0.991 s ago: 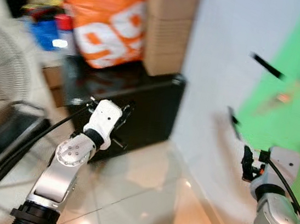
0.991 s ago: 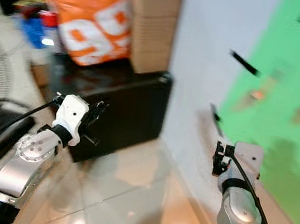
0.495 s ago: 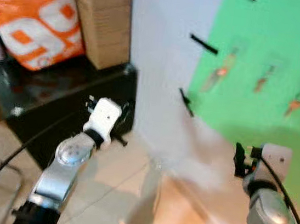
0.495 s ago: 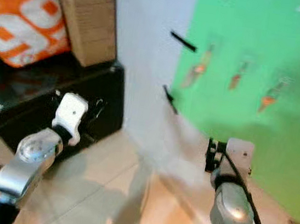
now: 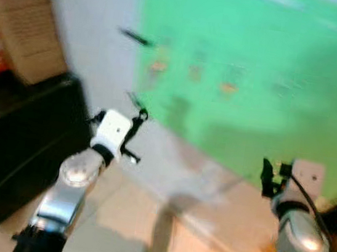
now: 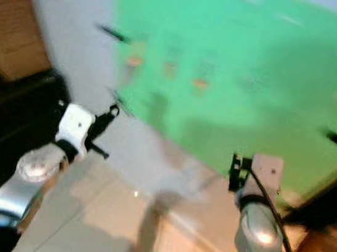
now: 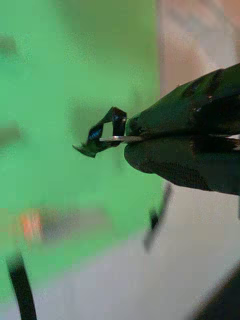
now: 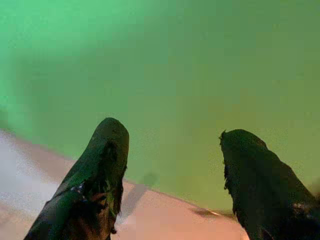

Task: Hang keys on a hook

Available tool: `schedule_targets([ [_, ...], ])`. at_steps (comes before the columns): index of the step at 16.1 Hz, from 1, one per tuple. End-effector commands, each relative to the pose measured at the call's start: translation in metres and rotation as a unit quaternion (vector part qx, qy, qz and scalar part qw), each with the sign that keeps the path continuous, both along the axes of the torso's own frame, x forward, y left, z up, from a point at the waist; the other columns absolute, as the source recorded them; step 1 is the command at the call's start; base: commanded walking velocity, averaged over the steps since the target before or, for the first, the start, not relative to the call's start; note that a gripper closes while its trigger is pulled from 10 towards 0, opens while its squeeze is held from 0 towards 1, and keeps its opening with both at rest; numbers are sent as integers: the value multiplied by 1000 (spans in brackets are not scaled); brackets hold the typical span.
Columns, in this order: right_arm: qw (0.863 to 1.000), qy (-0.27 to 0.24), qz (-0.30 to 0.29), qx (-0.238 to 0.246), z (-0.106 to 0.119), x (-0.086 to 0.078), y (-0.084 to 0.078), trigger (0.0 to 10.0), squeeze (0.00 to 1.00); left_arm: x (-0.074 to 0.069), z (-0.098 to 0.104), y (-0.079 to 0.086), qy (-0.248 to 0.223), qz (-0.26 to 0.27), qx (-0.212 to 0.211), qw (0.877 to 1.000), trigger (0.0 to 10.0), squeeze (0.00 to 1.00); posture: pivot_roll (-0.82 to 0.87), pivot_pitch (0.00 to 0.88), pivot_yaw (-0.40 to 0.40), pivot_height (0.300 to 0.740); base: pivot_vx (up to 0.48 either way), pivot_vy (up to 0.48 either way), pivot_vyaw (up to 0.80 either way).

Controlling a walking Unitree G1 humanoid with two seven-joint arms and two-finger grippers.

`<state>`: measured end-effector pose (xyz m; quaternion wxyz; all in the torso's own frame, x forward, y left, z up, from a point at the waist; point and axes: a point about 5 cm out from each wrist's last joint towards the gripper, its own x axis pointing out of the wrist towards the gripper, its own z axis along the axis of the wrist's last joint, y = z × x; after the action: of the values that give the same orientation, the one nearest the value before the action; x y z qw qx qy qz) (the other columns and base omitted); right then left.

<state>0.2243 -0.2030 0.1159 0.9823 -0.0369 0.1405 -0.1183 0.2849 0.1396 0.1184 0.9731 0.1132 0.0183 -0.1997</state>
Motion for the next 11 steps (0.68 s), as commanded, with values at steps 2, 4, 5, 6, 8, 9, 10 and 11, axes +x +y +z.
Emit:
schedule_targets([
  [2, 1000, -6, -2, -1, 3, 0, 1, 10000, 0, 3, 9, -4, -15, -21, -11, 1000, 10000, 0, -145, 0, 21, 740, 0, 0, -800],
  [4, 1000, -7, -2, 0, 4, -1, 1, 10000, 0, 5, 11, -5, -16, -27, -16, 999, 10000, 0, -146, 0, 25, 740, 287, 0, -800],
  [5, 1000, -8, -2, -1, 4, -1, 2, 10000, 0, 5, 12, -6, -16, -32, -18, 999, 10000, 0, -148, 0, 28, 740, 292, 0, -800],
  [6, 1000, -9, -2, -1, 4, -1, 2, 10000, 0, 5, 12, -7, -16, -38, -19, 999, 10000, 0, -149, 0, 29, 740, 292, 0, -800],
  [8, 1000, -10, -3, -2, 4, -2, 2, 10000, 0, 6, 12, -9, -15, -45, -20, 999, 10000, 0, -149, 0, 30, 740, 292, 0, -800],
  [9, 1000, -11, 0, -4, 5, -2, 3, 10000, 0, 6, 13, -8, -17, -43, -18, 999, 10000, 0, -149, 0, 31, 740, 292, 0, -800],
  [10, 1000, -15, 11, -2, 5, -2, 6, 10000, 0, 8, 15, -7, -27, -33, -17, 999, 10000, 0, -149, 0, 31, 740, 0, 0, -606],
  [11, 999, -18, 28, 0, 6, -1, 9, 10000, 0, 9, 19, -4, -40, -19, -9, 999, 10000, 0, -150, 0, 32, 740, 0, 0, 0],
])
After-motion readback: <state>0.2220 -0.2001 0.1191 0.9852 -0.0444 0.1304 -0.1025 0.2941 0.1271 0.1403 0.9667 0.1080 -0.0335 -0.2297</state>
